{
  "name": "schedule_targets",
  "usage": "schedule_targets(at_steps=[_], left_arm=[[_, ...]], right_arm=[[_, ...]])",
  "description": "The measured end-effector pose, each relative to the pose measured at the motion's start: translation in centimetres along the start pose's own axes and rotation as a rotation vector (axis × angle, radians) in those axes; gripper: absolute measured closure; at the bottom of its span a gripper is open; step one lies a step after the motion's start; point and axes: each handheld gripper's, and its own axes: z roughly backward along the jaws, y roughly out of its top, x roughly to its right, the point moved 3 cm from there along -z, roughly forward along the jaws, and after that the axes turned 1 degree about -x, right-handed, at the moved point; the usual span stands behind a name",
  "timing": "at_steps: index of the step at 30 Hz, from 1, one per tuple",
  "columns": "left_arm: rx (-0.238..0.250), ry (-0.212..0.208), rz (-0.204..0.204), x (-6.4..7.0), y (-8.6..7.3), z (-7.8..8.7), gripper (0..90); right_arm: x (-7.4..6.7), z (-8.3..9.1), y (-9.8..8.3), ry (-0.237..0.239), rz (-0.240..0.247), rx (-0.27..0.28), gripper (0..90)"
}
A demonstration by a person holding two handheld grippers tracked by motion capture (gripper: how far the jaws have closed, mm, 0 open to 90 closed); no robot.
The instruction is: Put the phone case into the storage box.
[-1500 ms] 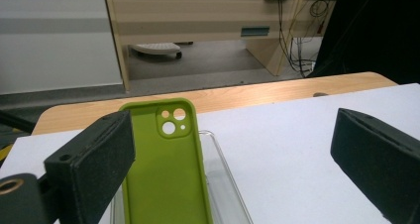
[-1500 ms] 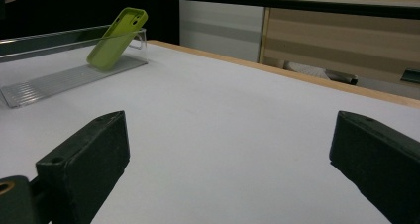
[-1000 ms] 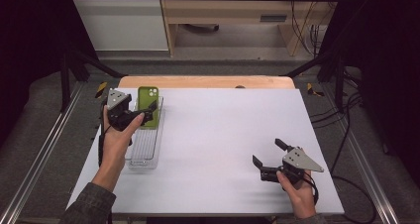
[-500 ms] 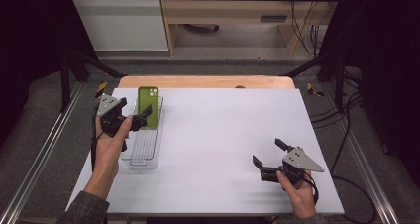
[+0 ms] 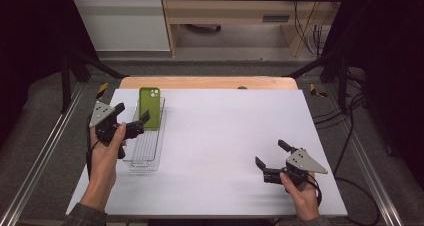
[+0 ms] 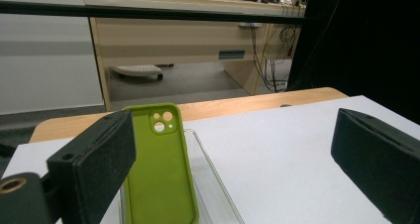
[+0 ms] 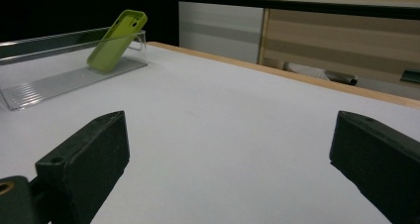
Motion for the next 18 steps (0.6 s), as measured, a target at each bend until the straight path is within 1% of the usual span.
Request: schedule_targets(at_steps=[6,12,16,18], left_arm=[[0.002,-0.015,0.009,0.4,-0.5,0.6,3.5],[-0.002,-0.023,-0.010,0.8,-1.2,1.2,3.5],[-0.005,-0.018,-0.037,1.1,-1.7,1.7,3.6],[-0.003,-0.026,-0.033,1.1,-2.0,1.9,3.6]], right_arm=[[0.0,0.0,0.0,0.001,-0.001,0.000,2.3],[0.0,0.0,0.0,0.000,-0.004,0.000,2.2],[0.0,0.0,0.0,0.001,-0.002,0.000,2.3],[0.0,0.0,0.0,0.000,-0.003,0.001,2.2]])
